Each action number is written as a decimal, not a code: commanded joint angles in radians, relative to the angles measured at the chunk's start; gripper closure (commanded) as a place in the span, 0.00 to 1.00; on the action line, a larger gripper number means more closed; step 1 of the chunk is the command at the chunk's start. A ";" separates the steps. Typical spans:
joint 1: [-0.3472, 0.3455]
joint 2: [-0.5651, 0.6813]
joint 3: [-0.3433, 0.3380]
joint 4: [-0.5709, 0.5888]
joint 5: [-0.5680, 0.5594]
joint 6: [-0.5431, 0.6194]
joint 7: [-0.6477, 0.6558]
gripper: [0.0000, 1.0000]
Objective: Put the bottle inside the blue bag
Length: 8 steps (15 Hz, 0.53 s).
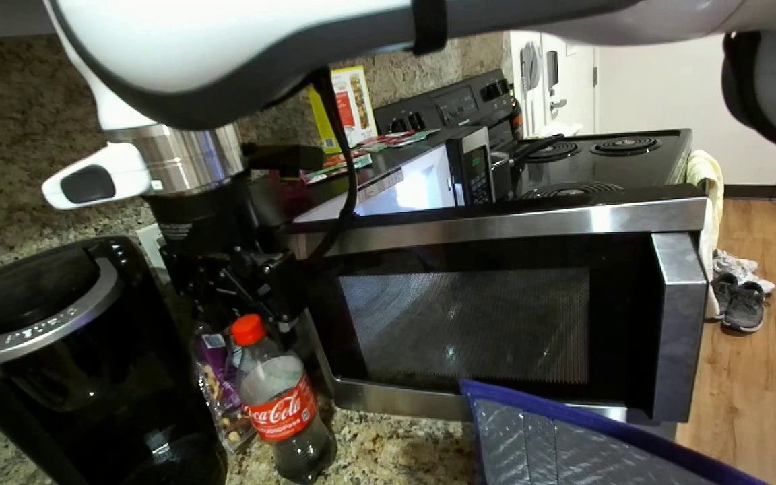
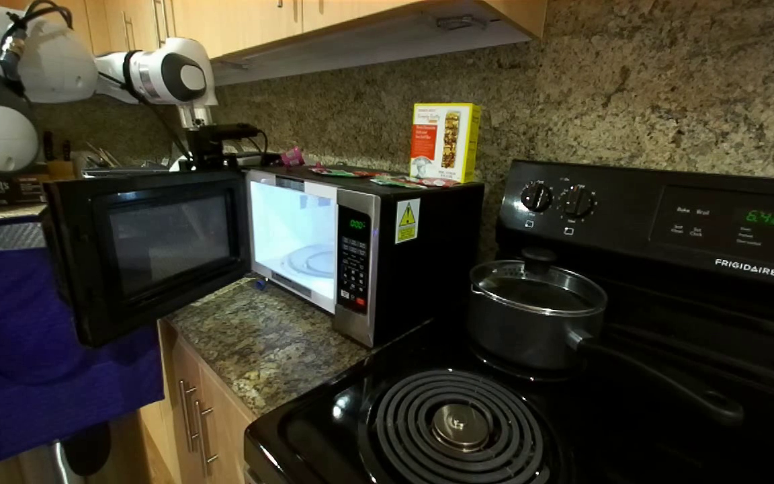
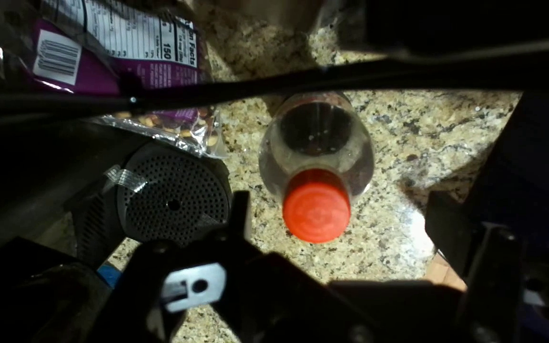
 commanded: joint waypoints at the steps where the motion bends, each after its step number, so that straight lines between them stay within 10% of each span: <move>1: -0.006 0.011 -0.002 0.008 0.016 0.018 -0.036 0.36; 8: -0.003 -0.002 -0.014 0.003 0.008 -0.020 -0.019 0.83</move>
